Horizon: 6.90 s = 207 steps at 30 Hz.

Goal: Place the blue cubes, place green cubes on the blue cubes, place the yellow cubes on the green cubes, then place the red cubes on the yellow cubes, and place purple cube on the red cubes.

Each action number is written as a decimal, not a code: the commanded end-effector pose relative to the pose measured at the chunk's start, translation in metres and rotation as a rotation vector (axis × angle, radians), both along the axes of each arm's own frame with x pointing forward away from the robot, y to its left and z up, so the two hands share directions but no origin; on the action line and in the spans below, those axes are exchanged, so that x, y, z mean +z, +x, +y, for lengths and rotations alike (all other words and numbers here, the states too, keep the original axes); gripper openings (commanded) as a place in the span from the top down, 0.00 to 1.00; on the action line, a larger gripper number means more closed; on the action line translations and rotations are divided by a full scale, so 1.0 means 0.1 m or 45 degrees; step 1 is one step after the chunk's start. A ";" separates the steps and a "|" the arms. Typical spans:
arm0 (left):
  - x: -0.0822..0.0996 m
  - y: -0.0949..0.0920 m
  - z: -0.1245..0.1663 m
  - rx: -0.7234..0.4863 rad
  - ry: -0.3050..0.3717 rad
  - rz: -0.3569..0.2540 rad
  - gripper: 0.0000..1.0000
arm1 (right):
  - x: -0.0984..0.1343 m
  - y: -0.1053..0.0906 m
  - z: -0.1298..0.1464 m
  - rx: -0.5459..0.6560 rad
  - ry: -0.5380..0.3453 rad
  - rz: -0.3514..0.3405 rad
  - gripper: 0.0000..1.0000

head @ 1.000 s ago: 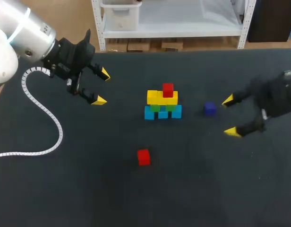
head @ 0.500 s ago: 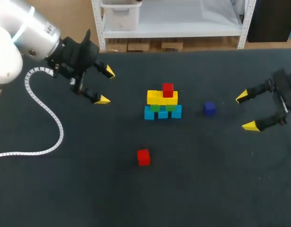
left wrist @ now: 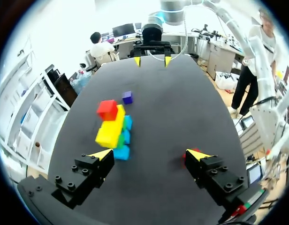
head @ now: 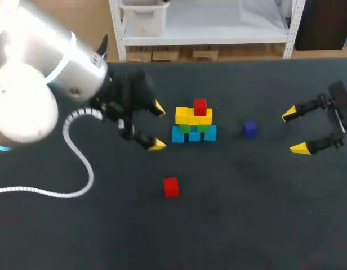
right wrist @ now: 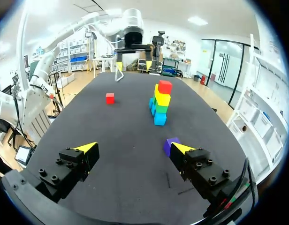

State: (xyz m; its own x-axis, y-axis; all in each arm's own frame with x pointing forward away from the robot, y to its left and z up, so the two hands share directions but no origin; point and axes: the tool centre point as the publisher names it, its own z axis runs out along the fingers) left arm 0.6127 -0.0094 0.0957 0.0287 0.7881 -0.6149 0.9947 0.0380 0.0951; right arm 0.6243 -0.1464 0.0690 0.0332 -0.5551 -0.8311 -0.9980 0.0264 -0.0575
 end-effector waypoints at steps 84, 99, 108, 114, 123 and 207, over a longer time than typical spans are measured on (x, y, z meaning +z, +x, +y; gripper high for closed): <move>0.22 -0.11 0.11 0.086 -0.037 0.013 1.00 | -0.01 0.00 0.00 0.000 0.001 0.000 0.00; 0.52 0.63 0.38 -0.135 -0.047 -0.004 1.00 | -0.01 0.00 0.00 0.000 0.001 0.000 0.00; 0.39 0.93 0.20 -0.210 -0.141 0.053 1.00 | -0.01 0.00 0.00 0.000 0.001 0.000 0.00; 0.37 1.01 0.08 -0.254 -0.139 0.079 1.00 | -0.01 0.00 0.00 0.000 0.001 0.000 0.00; 0.30 1.03 -0.06 -0.288 -0.149 0.118 1.00 | -0.01 0.00 0.00 0.000 0.001 0.000 0.00; -0.06 0.98 -0.55 -0.281 -0.162 0.162 1.00 | -0.01 0.00 0.00 0.000 0.001 0.000 0.00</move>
State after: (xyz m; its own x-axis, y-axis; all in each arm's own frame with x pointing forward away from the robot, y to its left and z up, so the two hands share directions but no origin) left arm 0.7128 -0.0655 0.0901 0.1073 0.6871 -0.7186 0.9831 -0.1812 -0.0265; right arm 0.6242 -0.1462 0.0689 0.0329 -0.5552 -0.8310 -0.9980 0.0265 -0.0572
